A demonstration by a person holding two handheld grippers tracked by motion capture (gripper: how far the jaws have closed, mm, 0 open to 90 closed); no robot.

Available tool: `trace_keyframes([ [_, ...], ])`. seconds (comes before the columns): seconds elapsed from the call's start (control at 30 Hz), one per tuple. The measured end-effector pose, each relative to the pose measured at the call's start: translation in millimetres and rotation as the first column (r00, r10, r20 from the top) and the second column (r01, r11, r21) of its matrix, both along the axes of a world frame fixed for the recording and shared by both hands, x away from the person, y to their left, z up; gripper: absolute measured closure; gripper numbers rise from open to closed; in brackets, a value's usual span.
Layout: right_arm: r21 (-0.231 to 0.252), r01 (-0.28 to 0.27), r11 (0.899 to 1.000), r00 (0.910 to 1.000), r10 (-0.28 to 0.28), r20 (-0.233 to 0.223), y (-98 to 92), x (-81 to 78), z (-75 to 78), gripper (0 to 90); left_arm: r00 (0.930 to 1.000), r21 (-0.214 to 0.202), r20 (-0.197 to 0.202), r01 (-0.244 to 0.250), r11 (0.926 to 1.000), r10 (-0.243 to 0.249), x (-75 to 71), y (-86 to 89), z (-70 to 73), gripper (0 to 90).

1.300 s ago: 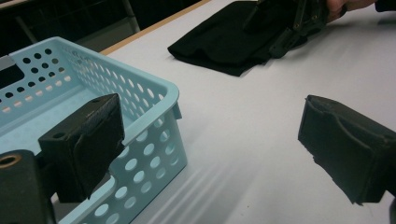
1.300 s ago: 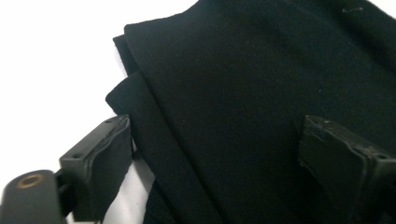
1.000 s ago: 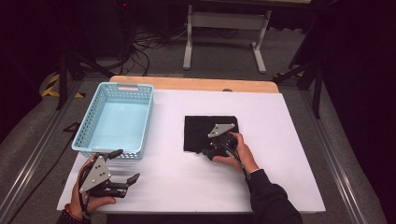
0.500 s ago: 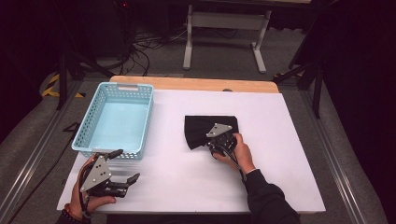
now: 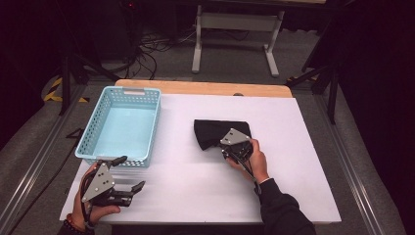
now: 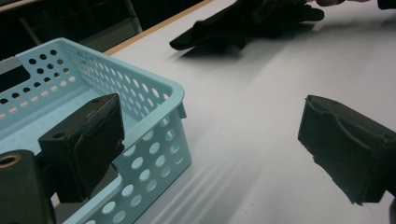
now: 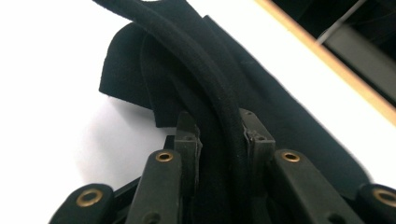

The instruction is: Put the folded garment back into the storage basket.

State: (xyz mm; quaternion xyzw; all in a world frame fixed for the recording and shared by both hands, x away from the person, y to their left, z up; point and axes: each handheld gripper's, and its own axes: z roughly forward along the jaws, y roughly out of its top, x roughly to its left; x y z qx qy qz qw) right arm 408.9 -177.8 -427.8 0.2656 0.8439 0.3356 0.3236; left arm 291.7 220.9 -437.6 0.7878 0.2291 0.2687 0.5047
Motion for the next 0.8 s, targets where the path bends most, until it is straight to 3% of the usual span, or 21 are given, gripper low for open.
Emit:
trace_keyframes([
  [0.2,0.066,0.032,0.997,0.9969,-0.036,0.07,-12.5,-6.4,15.3,73.2,1.0,-0.002,0.002,-0.003,1.0,0.003,-0.3,-0.3,0.3,7.8],
  [0.33,0.086,0.043,0.995,0.9929,-0.052,0.106,-20.7,-11.2,24.9,73.3,1.0,-0.005,0.006,-0.005,1.0,0.005,-0.9,-0.2,0.5,7.8],
  [0.8,0.193,0.061,0.979,0.9765,-0.099,0.191,-49.7,-26.8,55.4,73.4,0.9999,-0.007,0.011,-0.008,1.0,0.008,-1.3,1.6,1.5,7.6],
])
